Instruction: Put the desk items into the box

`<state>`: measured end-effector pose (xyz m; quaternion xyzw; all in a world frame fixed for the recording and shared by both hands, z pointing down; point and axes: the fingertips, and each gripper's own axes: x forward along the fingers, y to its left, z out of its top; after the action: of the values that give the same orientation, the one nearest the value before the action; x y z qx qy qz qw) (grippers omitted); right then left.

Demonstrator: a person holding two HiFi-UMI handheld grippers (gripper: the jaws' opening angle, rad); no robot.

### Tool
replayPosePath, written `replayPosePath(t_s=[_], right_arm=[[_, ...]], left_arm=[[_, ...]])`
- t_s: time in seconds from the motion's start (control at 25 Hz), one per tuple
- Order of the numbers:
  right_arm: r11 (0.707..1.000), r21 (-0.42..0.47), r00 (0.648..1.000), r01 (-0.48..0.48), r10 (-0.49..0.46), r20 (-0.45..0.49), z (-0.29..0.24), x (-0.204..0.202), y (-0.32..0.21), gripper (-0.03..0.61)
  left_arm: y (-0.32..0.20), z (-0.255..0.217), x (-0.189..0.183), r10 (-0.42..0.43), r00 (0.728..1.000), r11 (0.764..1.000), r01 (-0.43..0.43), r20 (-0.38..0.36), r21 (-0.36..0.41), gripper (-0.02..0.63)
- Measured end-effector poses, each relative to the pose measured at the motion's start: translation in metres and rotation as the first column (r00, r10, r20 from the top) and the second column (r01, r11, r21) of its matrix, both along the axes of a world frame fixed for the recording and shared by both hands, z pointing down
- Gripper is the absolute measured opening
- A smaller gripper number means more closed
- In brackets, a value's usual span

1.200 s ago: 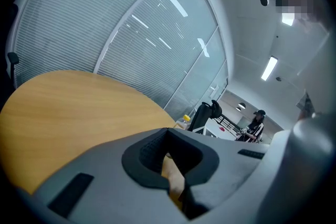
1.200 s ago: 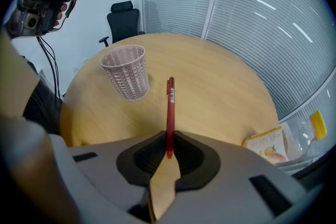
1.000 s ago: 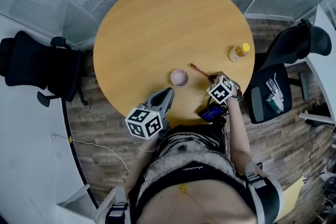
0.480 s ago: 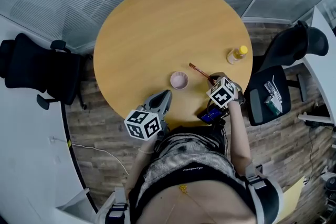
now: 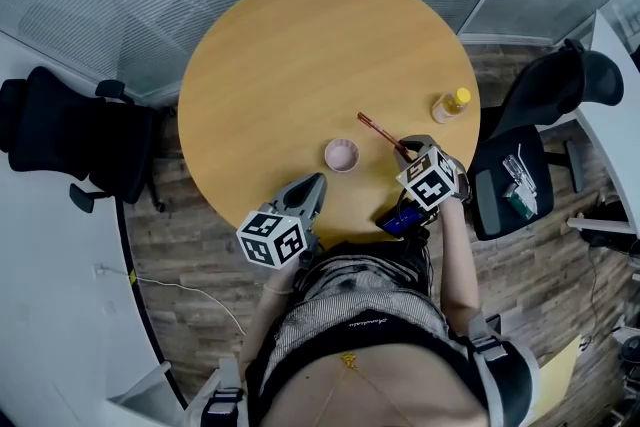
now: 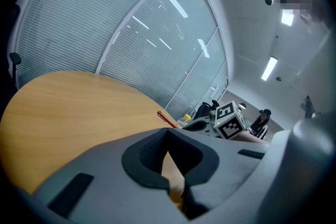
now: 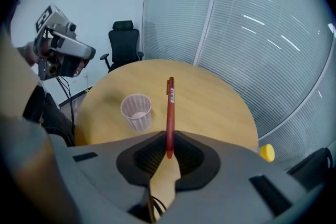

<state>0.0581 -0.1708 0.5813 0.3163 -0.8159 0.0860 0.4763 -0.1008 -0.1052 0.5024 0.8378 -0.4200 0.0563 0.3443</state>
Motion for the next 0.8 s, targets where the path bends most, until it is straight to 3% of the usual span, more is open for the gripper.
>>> replayPosePath(t_s=[0.4, 0.8], right_arm=[[0.997, 0.049, 0.988, -0.062, 0.054, 0.143, -0.058, -0.007, 0.000, 0.049], [0.995, 0.068, 0.983, -0.069, 0.056, 0.176, -0.090, -0.014, 0.003, 0.048]], left_arm=[[0.002, 0.000, 0.003, 0.002, 1.000, 1.000, -0.002, 0.002, 0.001, 0.002], [0.003, 0.002, 0.000, 0.001, 1.000, 1.000, -0.001, 0.000, 0.000, 0.002]])
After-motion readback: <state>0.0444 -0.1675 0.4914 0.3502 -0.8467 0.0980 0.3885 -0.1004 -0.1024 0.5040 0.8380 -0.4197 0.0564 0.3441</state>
